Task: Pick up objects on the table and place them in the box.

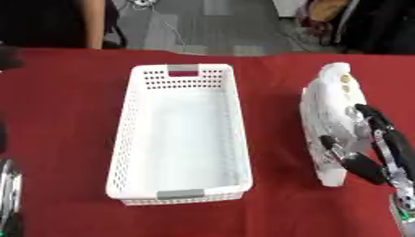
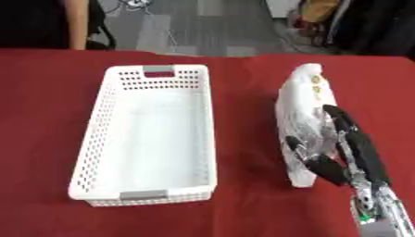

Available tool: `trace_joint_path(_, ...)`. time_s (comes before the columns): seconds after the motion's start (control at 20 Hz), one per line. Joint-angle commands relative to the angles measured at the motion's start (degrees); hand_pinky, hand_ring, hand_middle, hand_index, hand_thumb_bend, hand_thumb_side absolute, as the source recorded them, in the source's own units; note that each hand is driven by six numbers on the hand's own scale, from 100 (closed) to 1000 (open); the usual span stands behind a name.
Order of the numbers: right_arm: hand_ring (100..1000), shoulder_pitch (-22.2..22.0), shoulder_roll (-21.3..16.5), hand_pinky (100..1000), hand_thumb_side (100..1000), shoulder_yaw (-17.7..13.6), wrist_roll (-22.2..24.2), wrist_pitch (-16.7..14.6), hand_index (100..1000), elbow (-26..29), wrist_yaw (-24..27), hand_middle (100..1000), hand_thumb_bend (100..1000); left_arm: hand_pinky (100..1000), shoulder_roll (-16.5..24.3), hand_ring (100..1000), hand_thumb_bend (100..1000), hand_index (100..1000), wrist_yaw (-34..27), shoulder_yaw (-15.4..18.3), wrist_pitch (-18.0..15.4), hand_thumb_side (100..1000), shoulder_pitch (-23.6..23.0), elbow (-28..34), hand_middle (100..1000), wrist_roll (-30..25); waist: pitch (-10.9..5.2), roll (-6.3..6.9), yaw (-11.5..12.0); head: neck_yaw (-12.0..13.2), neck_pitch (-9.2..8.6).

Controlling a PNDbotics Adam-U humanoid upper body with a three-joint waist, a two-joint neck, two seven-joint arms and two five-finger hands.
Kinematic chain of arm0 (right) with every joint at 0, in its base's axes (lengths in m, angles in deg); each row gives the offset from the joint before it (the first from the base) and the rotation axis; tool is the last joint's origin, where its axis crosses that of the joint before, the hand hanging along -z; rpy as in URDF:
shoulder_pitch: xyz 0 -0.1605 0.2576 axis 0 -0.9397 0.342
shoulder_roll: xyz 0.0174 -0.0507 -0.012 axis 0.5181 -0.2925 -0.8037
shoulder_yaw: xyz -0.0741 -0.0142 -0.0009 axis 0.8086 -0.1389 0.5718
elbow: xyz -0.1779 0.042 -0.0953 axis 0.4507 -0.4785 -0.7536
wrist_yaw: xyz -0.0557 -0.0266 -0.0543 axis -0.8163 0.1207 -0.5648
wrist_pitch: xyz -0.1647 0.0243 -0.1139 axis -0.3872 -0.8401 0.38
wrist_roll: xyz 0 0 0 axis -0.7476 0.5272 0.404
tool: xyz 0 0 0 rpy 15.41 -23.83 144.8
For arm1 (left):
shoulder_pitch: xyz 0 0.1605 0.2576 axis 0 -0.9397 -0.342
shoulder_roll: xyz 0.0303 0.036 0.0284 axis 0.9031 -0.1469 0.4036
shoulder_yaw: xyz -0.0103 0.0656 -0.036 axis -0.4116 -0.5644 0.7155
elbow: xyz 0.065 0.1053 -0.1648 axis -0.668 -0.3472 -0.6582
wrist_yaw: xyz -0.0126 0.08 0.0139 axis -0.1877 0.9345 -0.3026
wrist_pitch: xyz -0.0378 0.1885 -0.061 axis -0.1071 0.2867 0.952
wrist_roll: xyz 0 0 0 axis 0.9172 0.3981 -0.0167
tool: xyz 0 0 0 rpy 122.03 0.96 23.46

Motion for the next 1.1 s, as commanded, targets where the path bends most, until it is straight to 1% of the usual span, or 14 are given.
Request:
trace_joint_path(0.05, 839, 0.0, -0.1, 520, 738, 0.5, 0.6, 0.2, 1000, -0.2, -0.3, 926, 586, 620, 0.8, 608, 100, 768, -0.2, 0.1, 0.0, 1000, 0.5, 0.8, 741, -0.1, -0.34, 0.1, 0.1, 0.3, -1.07)
trace_joint_path(0.1, 797, 0.0, -0.1, 422, 701, 0.5, 0.6, 0.3, 1000, -0.3, -0.3, 909, 584, 620, 0.8, 608, 100, 768, -0.2, 0.1, 0.0, 1000, 0.5, 0.8, 741, -0.1, -0.34, 0.1, 0.1, 0.3, -1.07)
trace_joint_path(0.15, 766, 0.0, -0.1, 349, 673, 0.5, 0.5, 0.5, 1000, -0.4, -0.3, 890, 578, 620, 0.8, 608, 100, 768, -0.2, 0.1, 0.0, 1000, 0.5, 0.8, 741, -0.1, -0.33, 0.1, 0.1, 0.3, -1.08)
trace_joint_path(0.2, 730, 0.0, -0.1, 279, 639, 0.6, 0.3, 0.7, 1000, -0.4, -0.3, 871, 548, 620, 0.8, 608, 100, 768, -0.2, 0.1, 0.0, 1000, 0.5, 0.8, 741, -0.1, -0.33, 0.1, 0.1, 0.3, -1.08)
trace_joint_path(0.3, 641, 0.0, -0.1, 136, 525, 0.6, -0.1, 1.0, 988, -0.3, -0.4, 806, 454, 620, 0.8, 608, 100, 769, -0.2, 0.1, 0.0, 1000, 0.5, 0.8, 741, -0.1, -0.34, 0.1, 0.1, 0.3, -1.08)
trace_joint_path(0.35, 605, 0.0, -0.1, 100, 484, 0.7, -0.4, 1.2, 966, -0.2, -0.4, 776, 429, 620, 0.8, 608, 100, 769, -0.2, 0.1, 0.0, 1000, 0.5, 0.8, 742, -0.1, -0.34, 0.1, 0.1, 0.3, -1.09)
trace_joint_path(0.4, 583, 0.0, -0.1, 100, 453, 0.7, -0.6, 1.3, 948, -0.2, -0.5, 753, 411, 621, 0.8, 608, 100, 769, -0.2, 0.1, 0.0, 1000, 0.5, 0.8, 742, -0.1, -0.34, 0.1, 0.1, 0.3, -1.08)
trace_joint_path(0.5, 497, 0.0, -0.1, 100, 320, 0.7, -1.5, 1.5, 857, 0.0, -0.5, 637, 291, 621, 0.8, 608, 100, 768, -0.2, 0.1, 0.0, 1000, 0.5, 0.8, 742, -0.1, -0.34, 0.09, 0.1, 0.3, -1.09)
trace_joint_path(0.6, 456, 0.0, -0.1, 100, 231, 0.6, -2.7, 1.6, 789, 0.2, -0.6, 561, 182, 621, 0.8, 608, 100, 768, -0.2, 0.1, 0.0, 1000, 0.5, 0.8, 742, -0.1, -0.34, 0.09, 0.1, 0.3, -1.07)
trace_joint_path(0.7, 429, 0.0, -0.1, 100, 162, 0.6, -4.3, 1.6, 729, 0.4, -0.6, 499, 100, 621, 0.8, 608, 100, 768, -0.2, 0.1, 0.0, 1000, 0.5, 0.8, 742, -0.1, -0.34, 0.08, 0.1, 0.4, -1.05)
trace_joint_path(0.75, 405, -0.1, -0.1, 100, 133, 0.5, -5.2, 1.6, 695, 0.5, -0.6, 463, 100, 621, 0.8, 608, 100, 768, -0.2, 0.1, 0.0, 1000, 0.5, 0.8, 742, -0.1, -0.34, 0.08, 0.1, 0.4, -1.07)
trace_joint_path(0.85, 370, -0.1, -0.1, 100, 110, 0.5, -7.1, 1.5, 631, 0.7, -0.4, 402, 100, 622, 0.8, 608, 100, 768, -0.2, 0.1, 0.0, 1000, 0.5, 0.8, 742, -0.2, -0.35, 0.08, 0.1, 0.4, -1.08)
trace_joint_path(1.05, 266, -0.1, -0.1, 100, 100, 0.5, -10.8, 0.9, 489, 0.8, 0.0, 257, 100, 622, 0.8, 608, 100, 768, -0.3, 0.1, 0.0, 1000, 0.5, 0.8, 743, -0.2, -0.37, 0.09, 0.1, 0.4, -1.08)
trace_joint_path(1.1, 220, -0.2, 0.0, 100, 100, 0.4, -11.9, 0.7, 448, 0.9, 0.2, 213, 100, 622, 0.8, 608, 100, 768, -0.3, 0.1, 0.0, 1000, 0.5, 0.8, 743, -0.2, -0.37, 0.09, 0.1, 0.4, -1.07)
